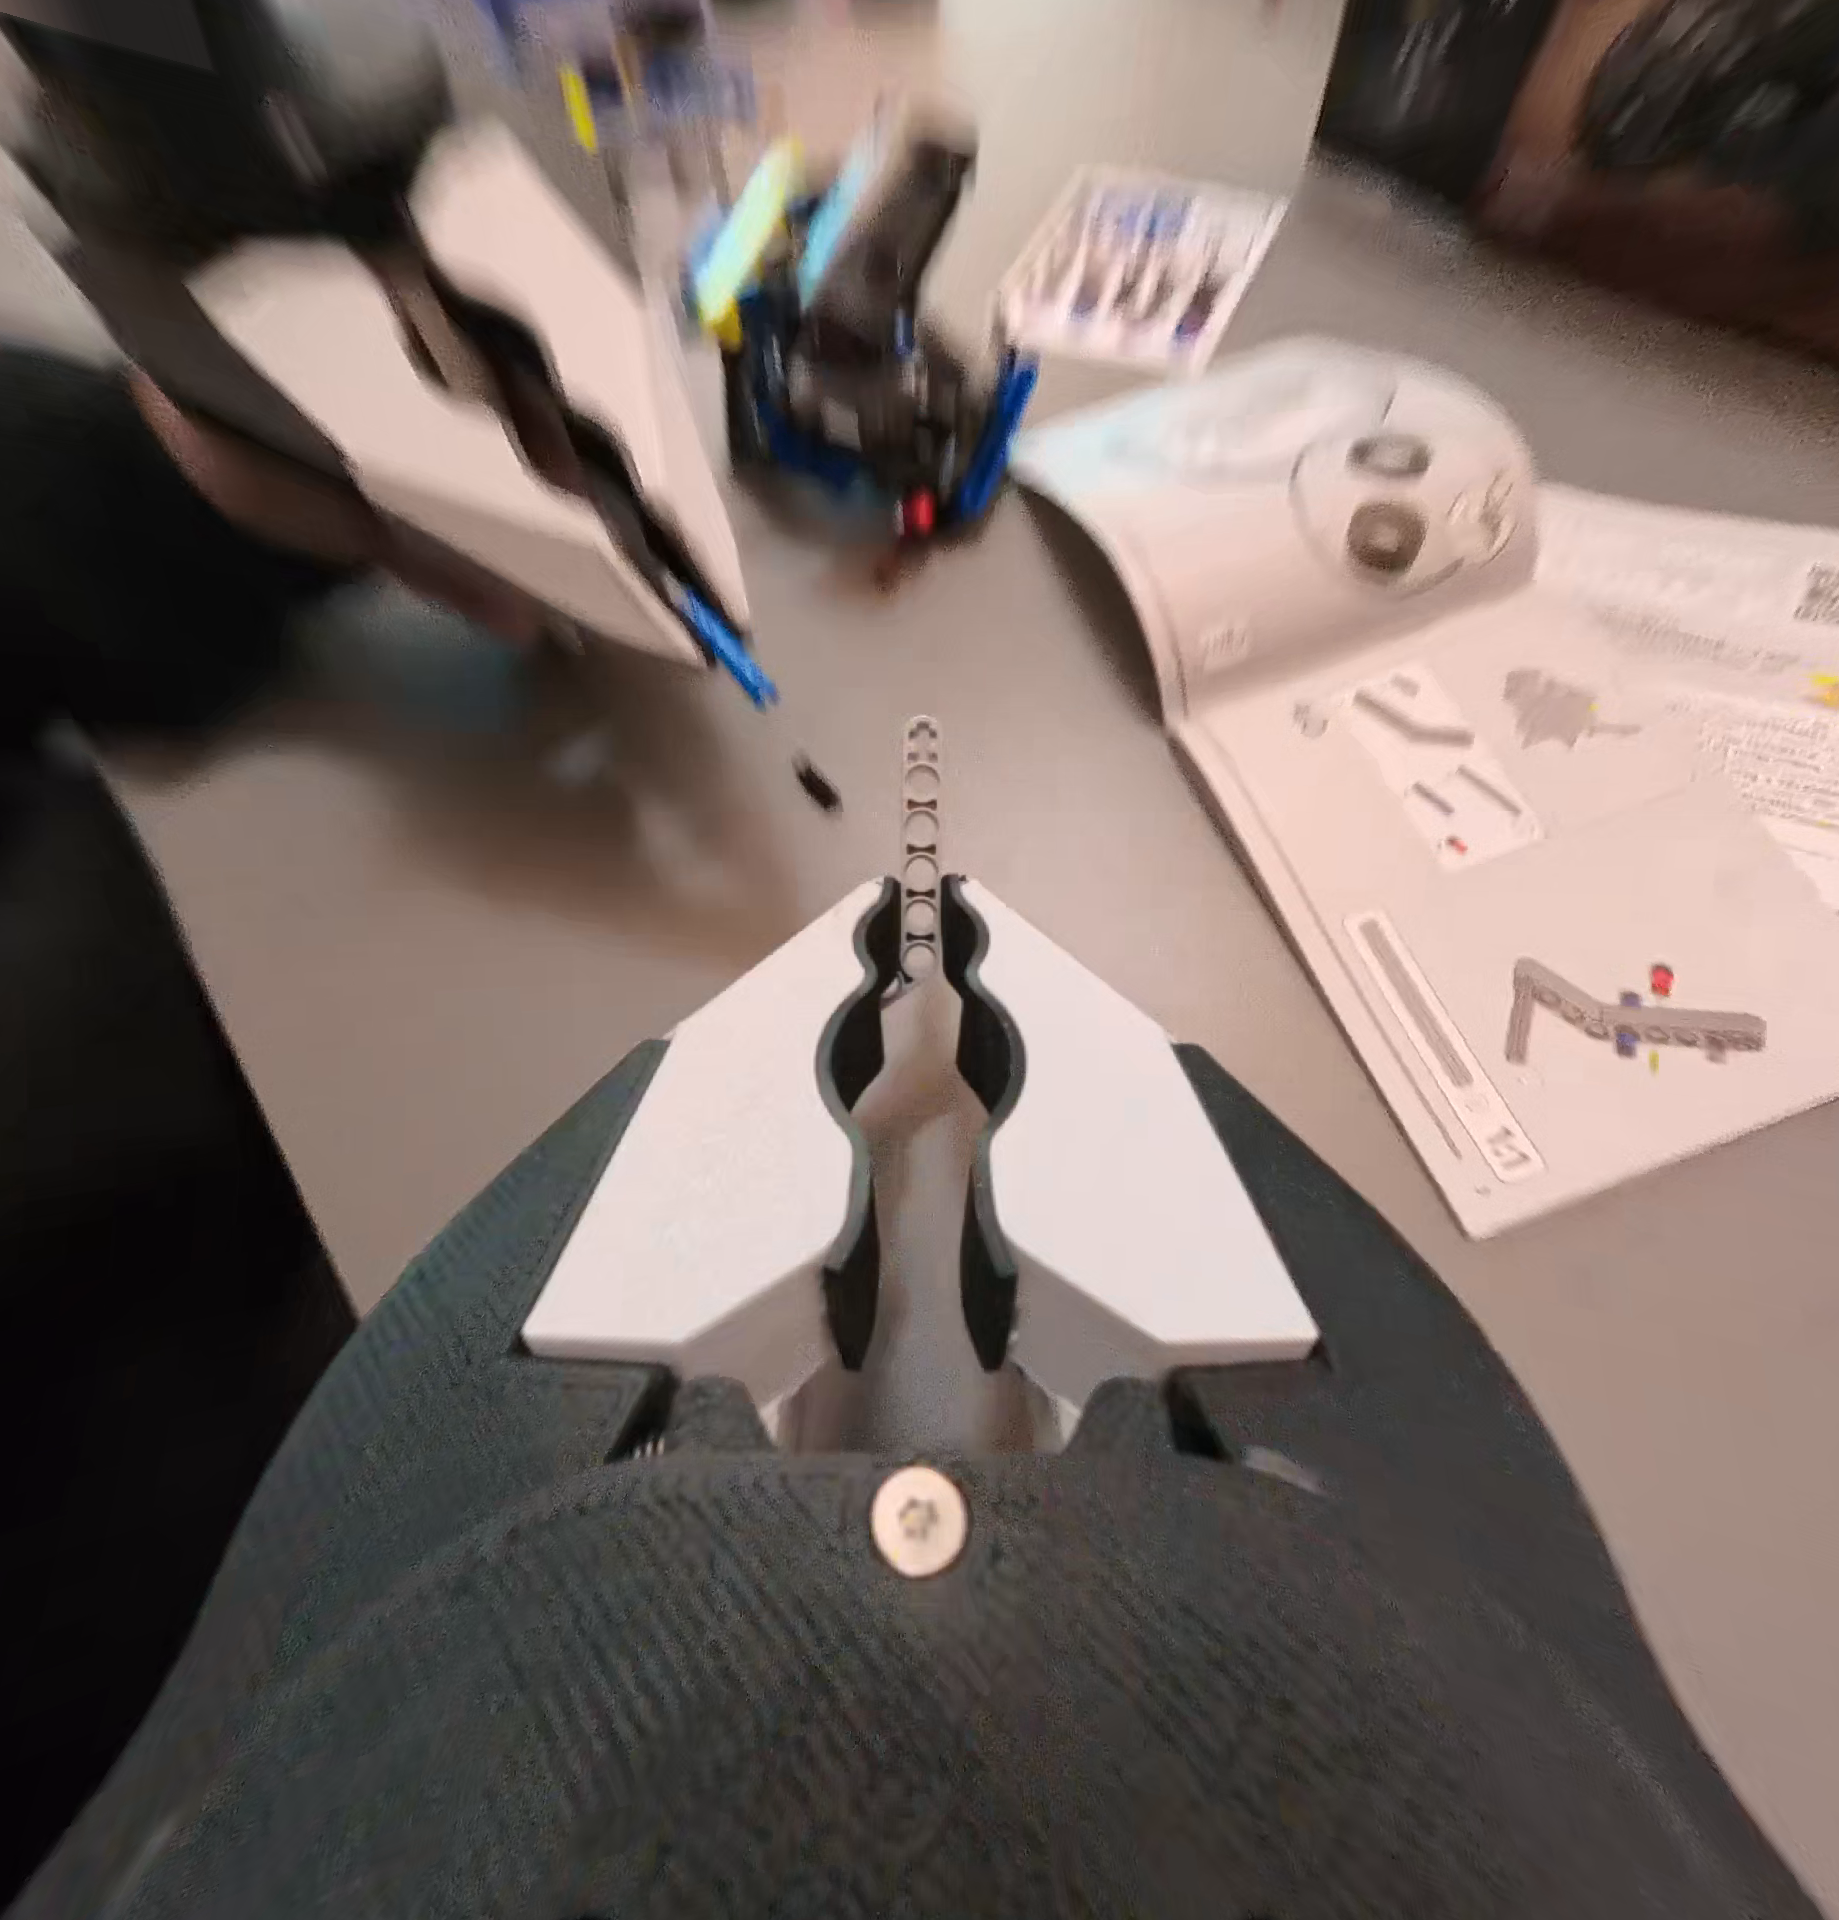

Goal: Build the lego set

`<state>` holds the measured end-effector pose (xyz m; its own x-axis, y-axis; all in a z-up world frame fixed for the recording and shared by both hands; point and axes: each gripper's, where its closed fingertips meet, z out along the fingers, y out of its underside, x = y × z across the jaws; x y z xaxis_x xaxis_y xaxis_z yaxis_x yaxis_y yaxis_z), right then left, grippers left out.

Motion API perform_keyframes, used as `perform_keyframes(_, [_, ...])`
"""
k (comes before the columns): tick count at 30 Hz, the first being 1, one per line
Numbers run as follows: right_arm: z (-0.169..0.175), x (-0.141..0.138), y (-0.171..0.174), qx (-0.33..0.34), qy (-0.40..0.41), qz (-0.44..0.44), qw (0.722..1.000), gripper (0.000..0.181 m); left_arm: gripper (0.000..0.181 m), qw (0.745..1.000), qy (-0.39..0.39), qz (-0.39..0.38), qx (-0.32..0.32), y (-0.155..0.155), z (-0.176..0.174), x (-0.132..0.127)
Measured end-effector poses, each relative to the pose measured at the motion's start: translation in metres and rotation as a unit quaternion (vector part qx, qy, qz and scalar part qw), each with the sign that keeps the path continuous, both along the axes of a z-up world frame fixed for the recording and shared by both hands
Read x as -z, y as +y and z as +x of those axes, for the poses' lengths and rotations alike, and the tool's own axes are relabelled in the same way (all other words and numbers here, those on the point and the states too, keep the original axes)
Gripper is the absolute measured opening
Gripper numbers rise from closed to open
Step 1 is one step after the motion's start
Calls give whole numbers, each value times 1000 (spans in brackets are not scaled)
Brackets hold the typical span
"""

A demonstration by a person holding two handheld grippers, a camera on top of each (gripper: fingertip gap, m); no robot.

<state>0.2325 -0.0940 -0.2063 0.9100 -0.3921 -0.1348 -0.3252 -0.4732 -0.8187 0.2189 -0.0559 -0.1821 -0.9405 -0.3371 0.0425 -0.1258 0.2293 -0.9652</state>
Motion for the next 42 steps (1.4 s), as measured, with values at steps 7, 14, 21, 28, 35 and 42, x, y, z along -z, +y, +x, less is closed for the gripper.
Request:
perform_keyframes(7, [16, -46, -16, 39, 81, 283, 955, 6, 2, 996, 20, -83, 5, -9, 3, -21])
perform_keyframes(14, [15, -70, -18, 8, 218, 487, 846, 6, 2, 989, 35, -147, -9, -26, 16, -35])
perform_keyframes(21, [21, -79, -27, -7, 282, 558, 780, 6, 2, 986, -17, -161, -36, -33, 23, -51])
perform_keyframes(28, [25, -81, -33, -14, 311, 582, 751, 6, 2, 987, -46, -146, -41, -47, 24, -53])
perform_keyframes(35, [21, -80, -29, -22, 306, 569, 763, 6, 2, 987, -46, -146, -38, -52, 23, -52])
perform_keyframes(42, [16, -79, -22, -32, 301, 555, 775, 6, 2, 989, -36, -143, -29, -55, 21, -49])
